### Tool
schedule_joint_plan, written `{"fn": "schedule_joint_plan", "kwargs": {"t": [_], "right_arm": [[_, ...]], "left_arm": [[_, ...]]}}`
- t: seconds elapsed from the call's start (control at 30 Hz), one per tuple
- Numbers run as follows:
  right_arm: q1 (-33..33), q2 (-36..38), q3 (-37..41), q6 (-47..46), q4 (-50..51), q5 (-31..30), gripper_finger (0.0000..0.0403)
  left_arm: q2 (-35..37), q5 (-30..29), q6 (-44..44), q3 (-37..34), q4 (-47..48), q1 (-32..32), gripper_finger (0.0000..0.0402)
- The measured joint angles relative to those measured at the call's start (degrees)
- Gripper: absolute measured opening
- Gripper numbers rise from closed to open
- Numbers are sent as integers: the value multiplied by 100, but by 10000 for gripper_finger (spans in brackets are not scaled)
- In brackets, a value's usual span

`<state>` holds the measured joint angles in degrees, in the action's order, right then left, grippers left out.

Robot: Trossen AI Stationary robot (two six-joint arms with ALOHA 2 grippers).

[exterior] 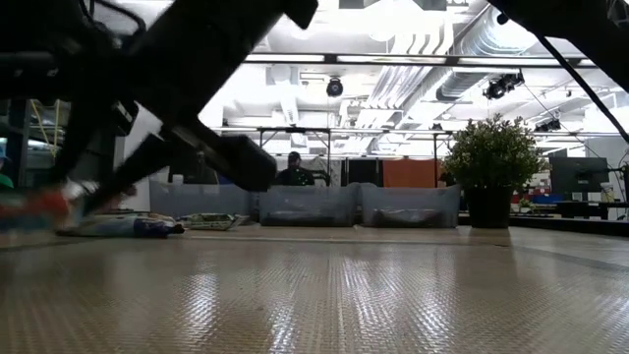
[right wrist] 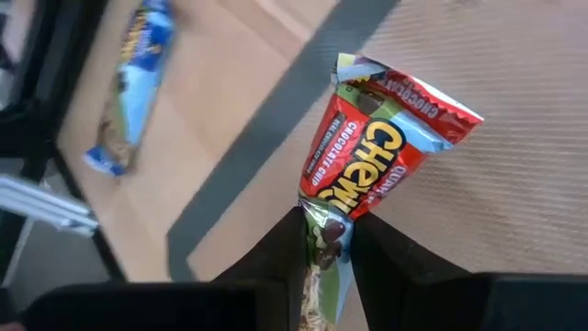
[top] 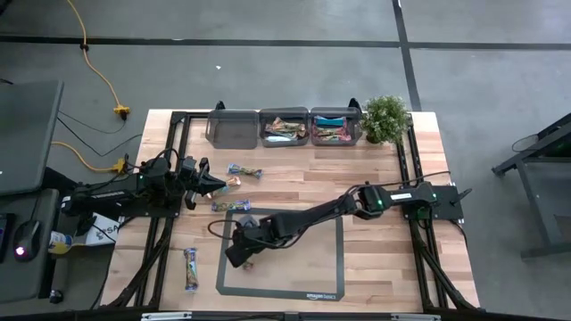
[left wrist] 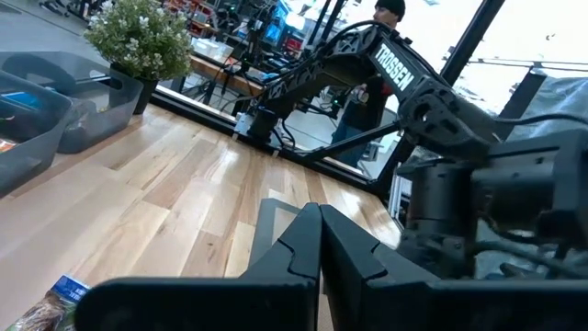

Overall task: Pick and place Granola Bars by type
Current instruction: Put the red granola bar into the right black bin

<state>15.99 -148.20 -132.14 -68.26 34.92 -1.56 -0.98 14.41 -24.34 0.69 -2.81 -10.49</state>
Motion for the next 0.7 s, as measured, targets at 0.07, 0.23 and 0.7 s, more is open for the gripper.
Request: {"fn": "schedule_joint_plan", "kwargs": {"t": [0.07, 0.23, 0.7], "right_arm": [[10, 28, -4, 88, -62, -42, 66], [3, 37, -4, 581, -449, 198, 39], [-37, 242, -17, 1684, -2411, 322, 19]], "left_arm": [[0, -1, 0, 0, -1, 0, 1], [-1, 1, 0, 0, 1, 1, 1], [-1, -1, 0, 0, 0, 0, 1]]}}
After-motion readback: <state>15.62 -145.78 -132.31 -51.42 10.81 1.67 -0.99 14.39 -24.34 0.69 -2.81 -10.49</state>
